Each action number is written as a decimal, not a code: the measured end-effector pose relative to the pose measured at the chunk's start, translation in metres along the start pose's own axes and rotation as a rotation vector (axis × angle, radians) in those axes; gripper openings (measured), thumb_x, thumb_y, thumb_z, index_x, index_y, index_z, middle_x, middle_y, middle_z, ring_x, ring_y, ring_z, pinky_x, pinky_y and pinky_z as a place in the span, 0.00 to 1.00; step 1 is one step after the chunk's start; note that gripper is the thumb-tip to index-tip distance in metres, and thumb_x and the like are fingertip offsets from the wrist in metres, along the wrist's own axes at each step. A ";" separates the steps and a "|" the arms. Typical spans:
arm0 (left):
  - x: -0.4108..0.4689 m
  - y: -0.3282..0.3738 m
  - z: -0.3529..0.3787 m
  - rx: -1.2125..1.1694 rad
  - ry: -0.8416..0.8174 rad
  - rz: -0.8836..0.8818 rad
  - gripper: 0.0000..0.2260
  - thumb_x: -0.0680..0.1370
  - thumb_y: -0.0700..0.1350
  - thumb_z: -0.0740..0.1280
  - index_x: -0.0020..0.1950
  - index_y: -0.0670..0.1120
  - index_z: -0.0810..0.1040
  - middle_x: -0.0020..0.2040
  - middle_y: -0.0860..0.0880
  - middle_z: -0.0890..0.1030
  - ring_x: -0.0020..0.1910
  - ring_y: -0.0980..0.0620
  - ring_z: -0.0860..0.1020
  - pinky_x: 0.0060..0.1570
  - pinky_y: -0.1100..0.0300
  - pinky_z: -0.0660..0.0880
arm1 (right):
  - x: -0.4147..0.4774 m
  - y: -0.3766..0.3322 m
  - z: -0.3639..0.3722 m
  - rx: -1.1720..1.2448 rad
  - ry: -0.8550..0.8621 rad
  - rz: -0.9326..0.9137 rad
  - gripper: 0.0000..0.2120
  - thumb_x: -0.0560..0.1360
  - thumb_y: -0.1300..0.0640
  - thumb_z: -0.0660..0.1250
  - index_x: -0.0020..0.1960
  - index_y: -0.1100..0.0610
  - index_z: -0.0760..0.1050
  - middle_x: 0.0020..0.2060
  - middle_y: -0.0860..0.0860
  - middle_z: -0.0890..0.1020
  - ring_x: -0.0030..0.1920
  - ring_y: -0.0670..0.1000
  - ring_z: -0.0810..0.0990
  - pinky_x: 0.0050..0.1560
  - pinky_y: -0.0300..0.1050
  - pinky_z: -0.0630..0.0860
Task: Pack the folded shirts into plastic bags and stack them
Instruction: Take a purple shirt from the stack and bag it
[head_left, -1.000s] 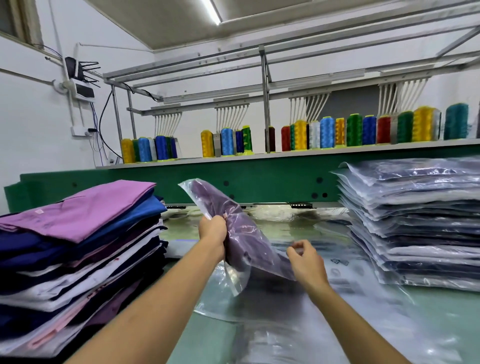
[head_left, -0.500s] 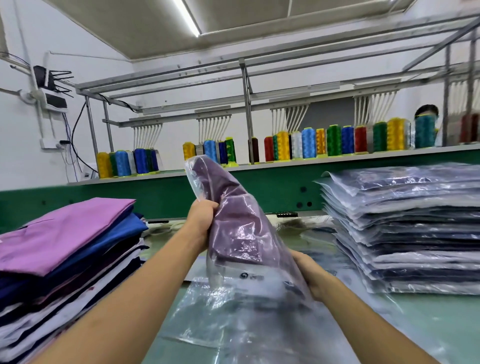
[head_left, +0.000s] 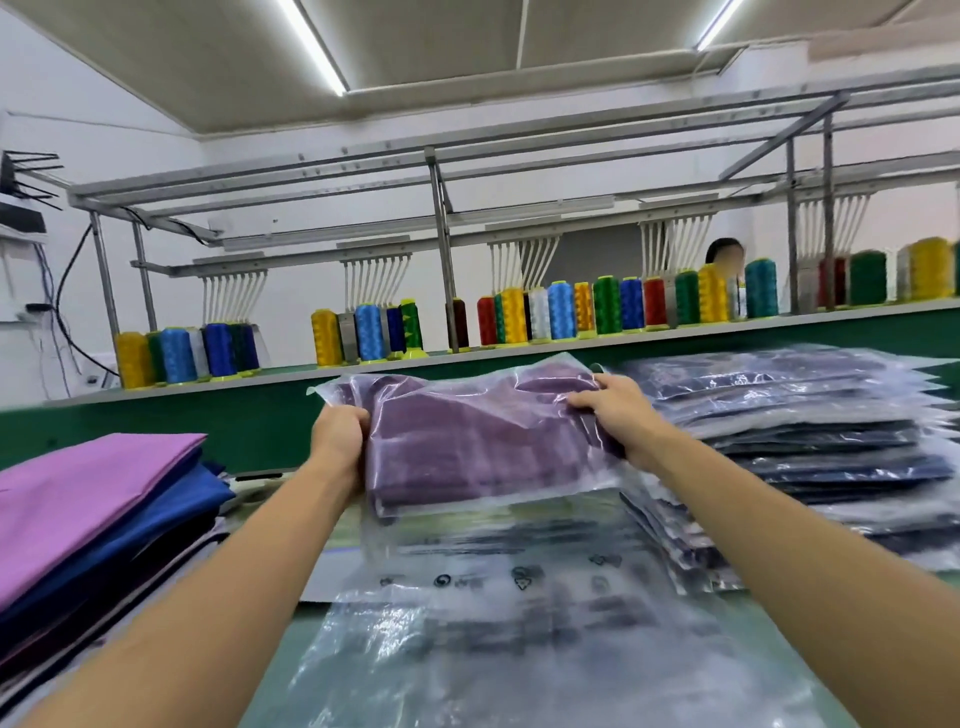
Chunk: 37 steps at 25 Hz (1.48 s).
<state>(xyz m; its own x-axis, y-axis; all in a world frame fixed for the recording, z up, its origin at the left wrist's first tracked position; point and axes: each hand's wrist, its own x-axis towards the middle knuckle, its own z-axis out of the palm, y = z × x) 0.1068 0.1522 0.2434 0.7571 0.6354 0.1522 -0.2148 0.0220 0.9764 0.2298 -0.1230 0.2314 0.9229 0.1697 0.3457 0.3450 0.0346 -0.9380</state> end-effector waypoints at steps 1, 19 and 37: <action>0.002 0.006 0.014 -0.020 -0.035 0.001 0.08 0.68 0.33 0.57 0.41 0.44 0.70 0.36 0.42 0.70 0.36 0.44 0.72 0.35 0.53 0.72 | 0.008 -0.009 -0.015 0.000 0.028 -0.006 0.08 0.78 0.68 0.65 0.56 0.69 0.78 0.38 0.63 0.82 0.31 0.55 0.80 0.30 0.42 0.75; 0.037 0.004 0.312 0.270 -0.447 0.035 0.14 0.79 0.29 0.53 0.39 0.41 0.71 0.33 0.45 0.71 0.29 0.52 0.73 0.24 0.64 0.70 | 0.161 -0.005 -0.308 -0.342 0.535 0.071 0.09 0.76 0.73 0.65 0.54 0.70 0.81 0.47 0.64 0.84 0.45 0.61 0.82 0.56 0.55 0.82; 0.081 -0.035 0.392 0.644 -0.467 0.182 0.13 0.79 0.35 0.56 0.60 0.34 0.74 0.51 0.38 0.76 0.47 0.44 0.72 0.45 0.55 0.67 | 0.236 0.037 -0.360 -0.906 0.432 0.068 0.04 0.76 0.63 0.72 0.49 0.56 0.81 0.47 0.54 0.85 0.50 0.54 0.81 0.57 0.51 0.77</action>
<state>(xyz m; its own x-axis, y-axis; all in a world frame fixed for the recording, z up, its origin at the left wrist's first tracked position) 0.4171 -0.0999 0.2813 0.9543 0.1955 0.2261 -0.0701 -0.5889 0.8052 0.5220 -0.4367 0.2883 0.8665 -0.2342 0.4408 0.1236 -0.7549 -0.6440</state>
